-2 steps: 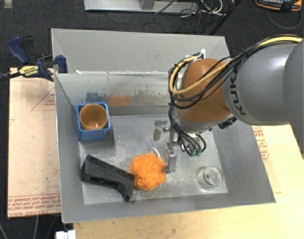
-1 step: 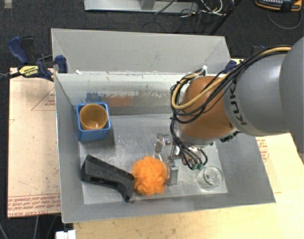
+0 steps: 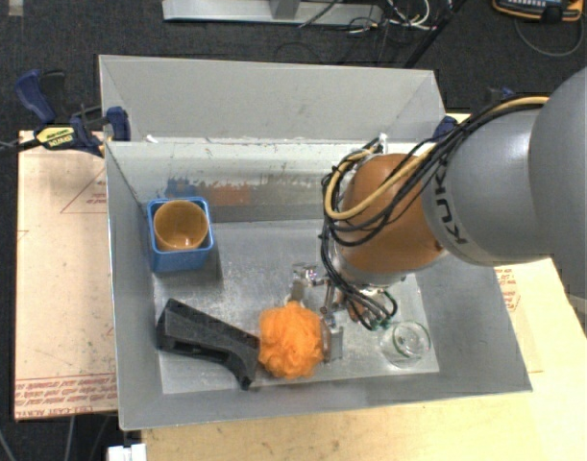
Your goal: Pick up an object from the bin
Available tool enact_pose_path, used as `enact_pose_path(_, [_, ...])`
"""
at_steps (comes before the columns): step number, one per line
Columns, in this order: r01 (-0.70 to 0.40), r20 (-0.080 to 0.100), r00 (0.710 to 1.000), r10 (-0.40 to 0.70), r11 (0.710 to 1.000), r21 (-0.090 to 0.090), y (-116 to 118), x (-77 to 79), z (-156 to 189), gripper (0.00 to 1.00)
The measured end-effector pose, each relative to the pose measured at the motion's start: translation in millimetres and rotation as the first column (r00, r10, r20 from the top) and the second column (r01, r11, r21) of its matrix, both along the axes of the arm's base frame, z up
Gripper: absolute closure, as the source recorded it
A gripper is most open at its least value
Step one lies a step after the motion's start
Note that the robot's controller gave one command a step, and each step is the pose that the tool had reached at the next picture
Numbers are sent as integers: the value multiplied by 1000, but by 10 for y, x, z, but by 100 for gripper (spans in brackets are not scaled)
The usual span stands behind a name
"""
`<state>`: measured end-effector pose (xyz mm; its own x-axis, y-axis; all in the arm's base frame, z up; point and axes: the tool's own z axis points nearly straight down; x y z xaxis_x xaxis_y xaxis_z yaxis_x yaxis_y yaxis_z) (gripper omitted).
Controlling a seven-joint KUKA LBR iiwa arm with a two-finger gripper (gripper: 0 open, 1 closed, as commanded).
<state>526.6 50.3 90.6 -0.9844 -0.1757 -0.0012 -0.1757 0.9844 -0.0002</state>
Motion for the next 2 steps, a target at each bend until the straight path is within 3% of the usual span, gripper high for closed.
enact_pose_path(1, [12,0,1000,-12,1000,3,427,-259,-206,100])
enact_pose_path(2, [13,0,1000,-13,1000,3,425,-258,-206,100])
